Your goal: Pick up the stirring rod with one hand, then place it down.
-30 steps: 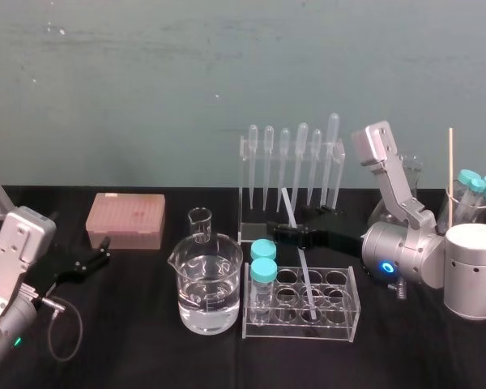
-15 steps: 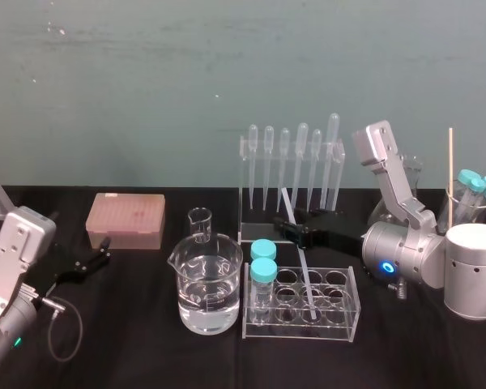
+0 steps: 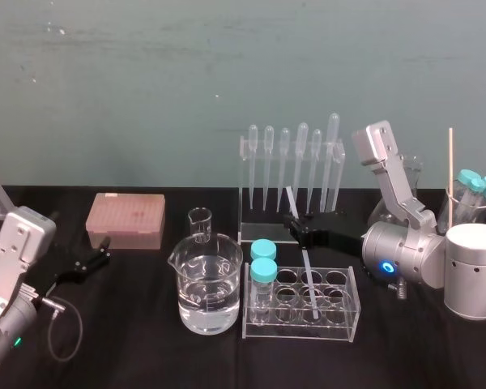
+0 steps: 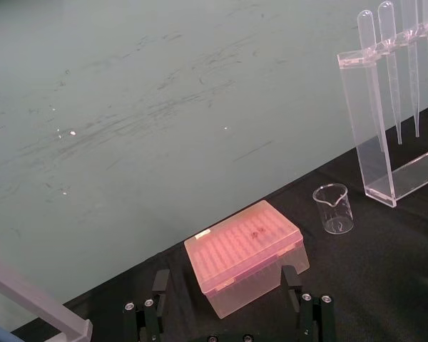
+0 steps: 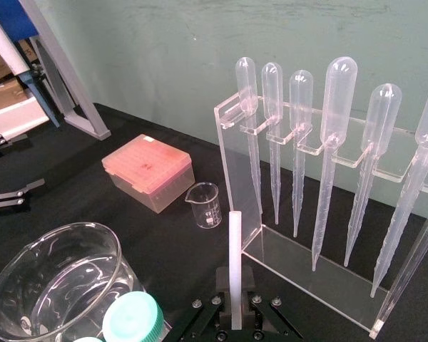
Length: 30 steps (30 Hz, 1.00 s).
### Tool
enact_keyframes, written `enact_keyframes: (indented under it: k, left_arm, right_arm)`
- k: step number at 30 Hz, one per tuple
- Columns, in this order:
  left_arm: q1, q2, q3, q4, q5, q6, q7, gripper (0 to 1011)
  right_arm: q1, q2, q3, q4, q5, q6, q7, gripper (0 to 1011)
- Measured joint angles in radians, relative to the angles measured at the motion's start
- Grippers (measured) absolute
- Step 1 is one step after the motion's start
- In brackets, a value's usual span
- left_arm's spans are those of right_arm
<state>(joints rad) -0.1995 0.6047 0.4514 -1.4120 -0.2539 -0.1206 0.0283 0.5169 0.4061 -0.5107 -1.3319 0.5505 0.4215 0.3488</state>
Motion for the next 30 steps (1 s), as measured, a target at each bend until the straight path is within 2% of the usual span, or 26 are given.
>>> enact_keyframes:
  k: [7,11,12,13,16,18,22,23,30]
  left_arm:
    - [0.0,0.0,0.0,0.0,0.0,0.0,0.0,1000]
    - [0.0,0.0,0.0,0.0,0.0,0.0,0.0,1000]
    - [0.0,0.0,0.0,0.0,0.0,0.0,0.0,1000]
    - [0.0,0.0,0.0,0.0,0.0,0.0,0.0,1000]
    - [0.0,0.0,0.0,0.0,0.0,0.0,0.0,1000]
    - [0.0,0.0,0.0,0.0,0.0,0.0,0.0,1000]
    - [0.0,0.0,0.0,0.0,0.0,0.0,0.0,1000]
    - [0.0,0.0,0.0,0.0,0.0,0.0,0.0,1000]
    - [0.0,0.0,0.0,0.0,0.0,0.0,0.0,1000]
  right_arm:
    - [-0.004,0.001,0.001,-0.005,-0.003,-0.011,0.001,69]
    - [-0.042,0.006,0.016,-0.035,-0.023,-0.102,0.017,69]
    - [-0.042,0.006,0.016,-0.035,-0.023,-0.102,0.017,69]
    - [-0.056,0.008,0.023,-0.046,-0.026,-0.132,0.023,69]
    - [-0.079,0.015,0.029,-0.064,-0.039,-0.177,0.03,69]
    - [-0.117,0.029,0.038,-0.092,-0.065,-0.25,0.035,69]
    - [-0.159,0.042,0.052,-0.117,-0.088,-0.327,0.036,69]
    - [-0.179,0.045,0.061,-0.127,-0.096,-0.365,0.036,69]
    - [-0.237,0.032,0.113,-0.15,-0.08,-0.473,0.048,69]
